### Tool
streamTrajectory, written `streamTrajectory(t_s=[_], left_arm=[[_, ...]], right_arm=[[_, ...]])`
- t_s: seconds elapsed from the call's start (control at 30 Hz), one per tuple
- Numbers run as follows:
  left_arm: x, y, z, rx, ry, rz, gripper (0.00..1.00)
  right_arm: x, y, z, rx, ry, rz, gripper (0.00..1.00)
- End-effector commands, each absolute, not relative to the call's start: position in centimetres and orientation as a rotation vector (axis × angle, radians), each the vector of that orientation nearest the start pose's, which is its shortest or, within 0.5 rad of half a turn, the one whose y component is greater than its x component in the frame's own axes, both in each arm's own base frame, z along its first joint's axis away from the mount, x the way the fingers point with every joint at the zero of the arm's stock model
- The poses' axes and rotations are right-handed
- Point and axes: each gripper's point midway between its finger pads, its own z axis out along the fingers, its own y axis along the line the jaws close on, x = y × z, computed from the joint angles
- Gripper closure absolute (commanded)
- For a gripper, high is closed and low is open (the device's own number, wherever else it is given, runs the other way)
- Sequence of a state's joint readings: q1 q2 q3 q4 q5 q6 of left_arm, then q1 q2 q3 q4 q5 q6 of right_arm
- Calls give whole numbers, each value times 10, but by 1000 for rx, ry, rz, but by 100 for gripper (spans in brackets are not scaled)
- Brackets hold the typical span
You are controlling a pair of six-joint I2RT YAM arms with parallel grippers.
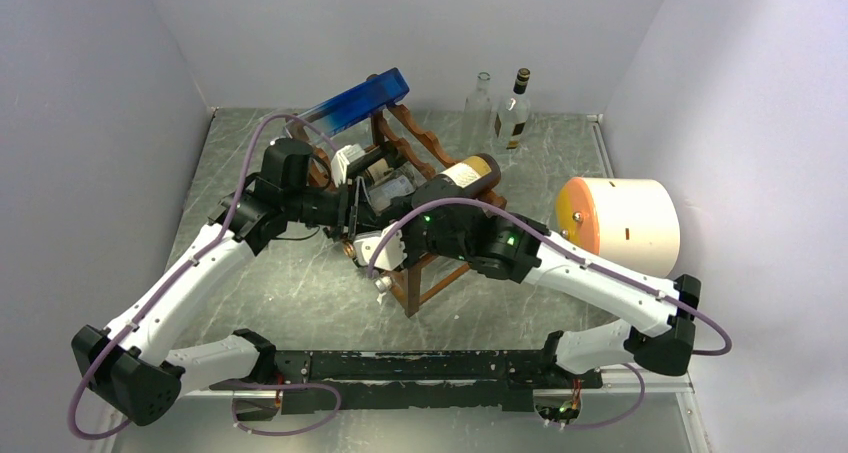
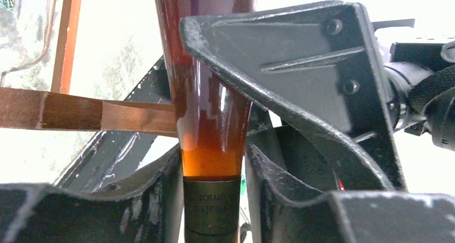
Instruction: Take the wine bottle off the wine rack
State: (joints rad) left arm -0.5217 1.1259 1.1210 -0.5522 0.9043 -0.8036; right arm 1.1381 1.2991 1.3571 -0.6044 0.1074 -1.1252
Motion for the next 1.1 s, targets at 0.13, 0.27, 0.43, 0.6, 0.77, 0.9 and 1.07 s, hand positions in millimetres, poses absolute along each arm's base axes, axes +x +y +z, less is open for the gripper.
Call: streamTrajectory(t_s=[0.13,0.27,0.43,0.6,0.77,0.9,1.07], left_arm=[[174,-268,345,355,2163,-1583,2],[180,-260,349,301,2155,-1491,1],[200,-231,347,130,2177,-1204,1],[218,-176,351,-124,2113,-869,1],[210,-147,358,-190,2044,-767,1],[204,-144,357,-197,2036,-773,3],[199,-150,353,-193,2029,-838,4]], right_arm=[[224,332,327,-1752,908,-154,100],[228,330,345,-1662,887,-165,100],[232,326,365,-1554,864,-154,100],[239,324,391,-1392,869,-129,100],[256,312,428,-1195,877,-130,100],[273,306,444,-1102,914,-123,100],[295,288,467,-946,946,-118,100]])
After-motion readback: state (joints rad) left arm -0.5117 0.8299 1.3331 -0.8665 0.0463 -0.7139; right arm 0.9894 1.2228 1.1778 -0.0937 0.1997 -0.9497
